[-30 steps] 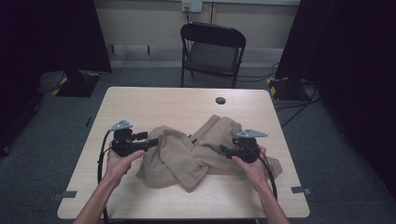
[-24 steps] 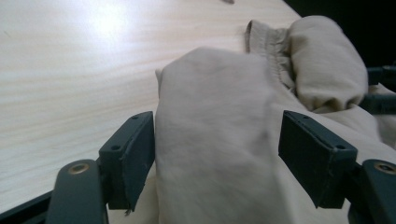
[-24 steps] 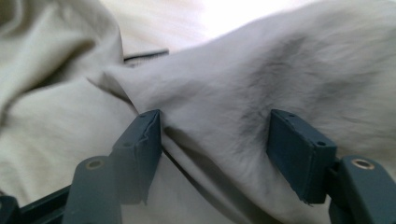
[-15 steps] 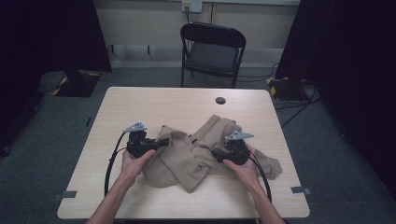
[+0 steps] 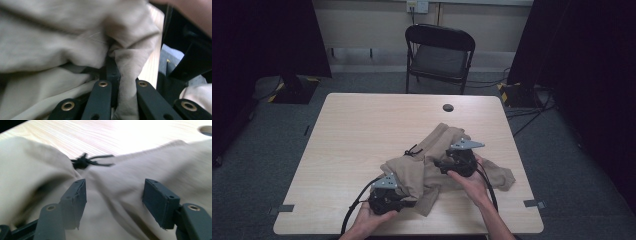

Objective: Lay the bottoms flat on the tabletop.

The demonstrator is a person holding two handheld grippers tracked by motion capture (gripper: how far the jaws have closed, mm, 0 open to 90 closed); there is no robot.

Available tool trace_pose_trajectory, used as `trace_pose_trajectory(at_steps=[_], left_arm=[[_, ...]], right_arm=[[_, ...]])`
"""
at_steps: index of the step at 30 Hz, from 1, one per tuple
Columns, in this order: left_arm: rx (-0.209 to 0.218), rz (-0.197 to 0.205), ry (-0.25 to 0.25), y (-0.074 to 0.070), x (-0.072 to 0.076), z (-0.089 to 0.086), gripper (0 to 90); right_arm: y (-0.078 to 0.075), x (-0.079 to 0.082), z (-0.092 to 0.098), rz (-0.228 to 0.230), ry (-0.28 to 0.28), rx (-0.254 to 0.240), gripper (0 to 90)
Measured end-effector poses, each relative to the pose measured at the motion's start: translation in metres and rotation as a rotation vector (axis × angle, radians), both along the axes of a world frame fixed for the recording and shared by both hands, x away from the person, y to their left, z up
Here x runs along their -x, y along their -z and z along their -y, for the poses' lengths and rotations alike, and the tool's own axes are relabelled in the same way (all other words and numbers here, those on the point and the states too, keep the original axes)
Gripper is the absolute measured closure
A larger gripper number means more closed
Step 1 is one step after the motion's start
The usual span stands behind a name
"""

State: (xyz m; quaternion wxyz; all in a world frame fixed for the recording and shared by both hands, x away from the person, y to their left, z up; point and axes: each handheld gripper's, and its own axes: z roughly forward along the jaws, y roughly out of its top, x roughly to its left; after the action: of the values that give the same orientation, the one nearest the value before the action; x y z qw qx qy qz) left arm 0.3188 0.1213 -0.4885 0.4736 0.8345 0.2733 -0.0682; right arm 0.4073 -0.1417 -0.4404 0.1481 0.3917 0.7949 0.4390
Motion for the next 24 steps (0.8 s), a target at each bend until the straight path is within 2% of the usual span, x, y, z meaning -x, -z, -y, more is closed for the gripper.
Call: trace_pose_trajectory(at_steps=[2,4,7,8,9,10,12,14,16,17,20,21,22,24], left_arm=[[-0.055,0.013,0.019,0.005,0.002,0.005,88.0],[-0.067,0.009,0.026,0.007,0.001,0.004,86.3],[-0.032,-0.002,0.028,0.001,0.002,0.000,77.6],[-0.024,-0.003,0.029,-0.002,0.002,-0.001,69.3],[-0.029,0.009,0.011,-0.006,0.001,-0.004,63.2],[-0.016,0.016,0.008,-0.010,0.001,-0.007,58.1],[0.026,0.016,-0.022,-0.016,-0.001,-0.015,53.5],[0.041,0.030,-0.040,-0.024,-0.003,-0.023,49.6],[0.050,0.058,-0.071,-0.033,-0.006,-0.031,46.6],[0.053,0.064,-0.075,-0.035,-0.008,-0.034,46.2],[0.097,0.083,-0.123,-0.046,-0.015,-0.048,45.1],[0.112,0.079,-0.150,-0.049,-0.016,-0.052,44.4],[0.113,0.087,-0.164,-0.051,-0.017,-0.056,42.9],[0.139,0.077,-0.178,-0.054,-0.021,-0.065,42.1]], right_arm=[[0.000,-0.002,-0.011,-0.001,-0.021,-0.012,34.6],[0.004,-0.002,-0.021,-0.007,-0.051,-0.001,34.0],[0.018,0.002,-0.030,-0.033,-0.074,0.022,33.9],[0.023,0.003,-0.032,-0.046,-0.082,0.041,33.7],[0.027,0.004,-0.032,-0.053,-0.085,0.056,33.6],[0.033,0.007,-0.032,-0.062,-0.088,0.070,33.8],[0.043,0.010,-0.030,-0.080,-0.086,0.079,34.0],[0.050,0.013,-0.026,-0.094,-0.089,0.088,34.1],[0.052,0.015,-0.022,-0.087,-0.085,0.082,34.1],[0.052,0.016,-0.021,-0.084,-0.082,0.096,34.1],[0.053,0.018,-0.020,-0.075,-0.088,0.107,34.2],[0.052,0.018,-0.020,-0.081,-0.086,0.106,34.2],[0.053,0.017,-0.019,-0.081,-0.086,0.105,34.3],[0.053,0.018,-0.018,-0.077,-0.088,0.101,34.4]])
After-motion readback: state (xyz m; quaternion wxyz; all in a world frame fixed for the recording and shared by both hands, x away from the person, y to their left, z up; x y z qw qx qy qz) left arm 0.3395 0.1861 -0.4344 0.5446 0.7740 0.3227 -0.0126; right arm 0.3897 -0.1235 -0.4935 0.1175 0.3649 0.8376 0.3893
